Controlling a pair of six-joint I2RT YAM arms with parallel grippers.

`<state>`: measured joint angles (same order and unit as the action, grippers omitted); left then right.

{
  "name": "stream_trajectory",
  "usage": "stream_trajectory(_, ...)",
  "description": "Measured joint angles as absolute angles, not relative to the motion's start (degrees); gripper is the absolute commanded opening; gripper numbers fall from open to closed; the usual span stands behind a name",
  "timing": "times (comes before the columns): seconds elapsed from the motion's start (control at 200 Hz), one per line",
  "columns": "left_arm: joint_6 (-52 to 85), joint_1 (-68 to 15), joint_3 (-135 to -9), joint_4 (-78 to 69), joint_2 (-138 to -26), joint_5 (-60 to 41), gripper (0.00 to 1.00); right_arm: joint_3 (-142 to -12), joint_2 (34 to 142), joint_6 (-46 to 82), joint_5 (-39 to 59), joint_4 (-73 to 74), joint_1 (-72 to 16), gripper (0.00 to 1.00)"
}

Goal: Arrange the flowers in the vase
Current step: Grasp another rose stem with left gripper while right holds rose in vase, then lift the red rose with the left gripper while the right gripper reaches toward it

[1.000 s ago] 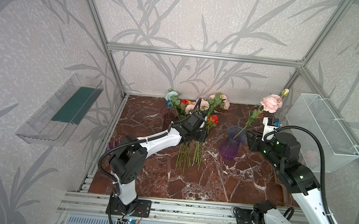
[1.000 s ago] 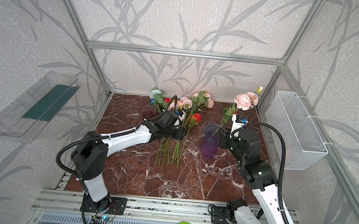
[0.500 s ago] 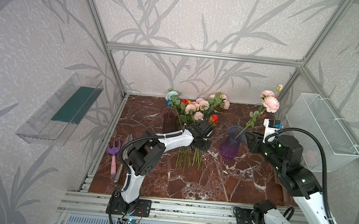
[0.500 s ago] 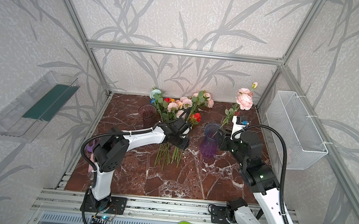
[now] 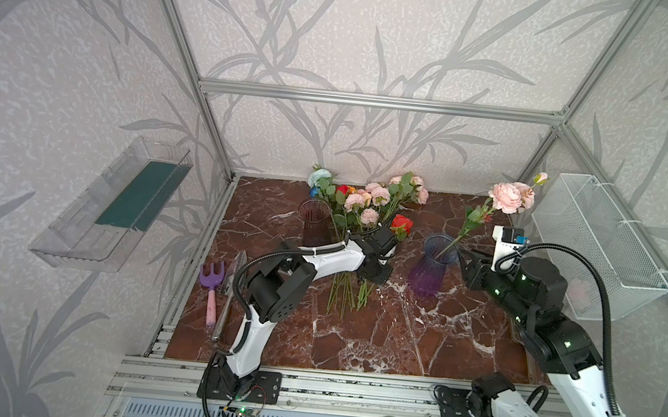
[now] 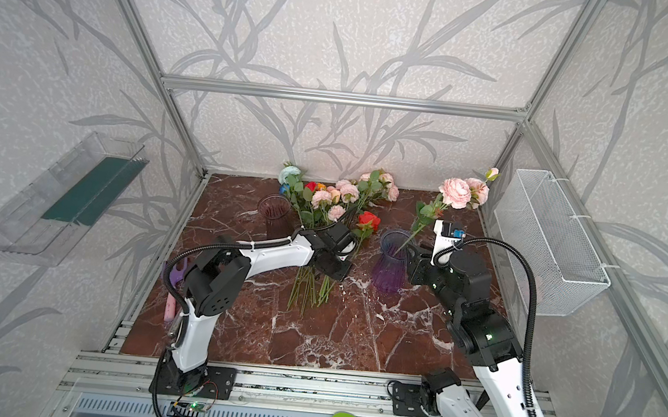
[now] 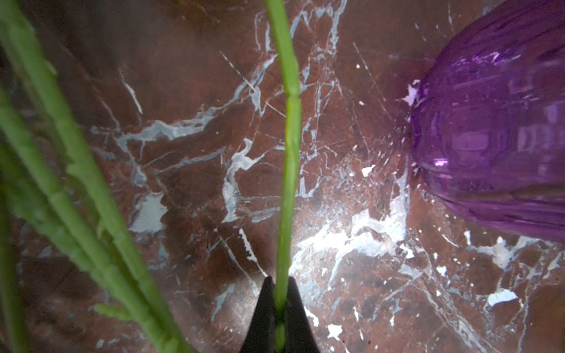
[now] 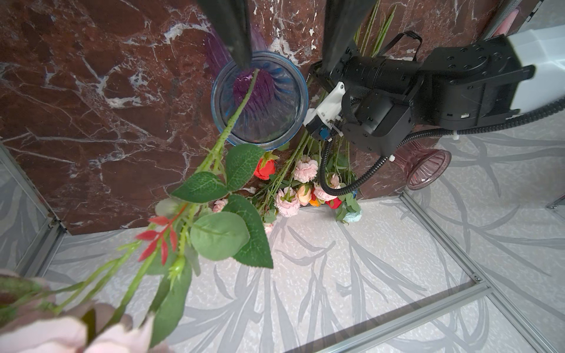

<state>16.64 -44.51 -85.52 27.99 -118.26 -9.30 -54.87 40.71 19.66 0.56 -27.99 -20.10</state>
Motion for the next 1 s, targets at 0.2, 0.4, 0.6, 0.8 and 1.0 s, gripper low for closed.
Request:
stream_trajectory(0.2,17.9,-44.5,-85.3,27.7,-112.7,-10.4,0.0,-54.9,40.7,19.7,0.5,-28.2,-20.1,0.4)
stream_trajectory(0.4,19.8,-44.5,-82.3,25.1,-104.3,-10.5,0.0,-54.9,40.7,19.6,0.5,-28.2,-20.1,0.4)
stream_trajectory(0.6,20.8,-44.5,-75.7,19.6,-94.3,-10.5,0.0,-56.2,41.6,19.6,1.8,-28.4,-20.1,0.4)
stream_trajectory(0.8,20.1,-44.5,-69.7,12.3,-84.7,-9.9,0.0,-59.0,43.4,19.7,6.2,-27.5,-20.1,0.46)
stream_trajectory(1.0,17.5,-44.7,-56.7,-1.8,-72.6,-5.1,0.0,-60.3,45.5,21.3,12.1,-23.3,-20.6,0.38)
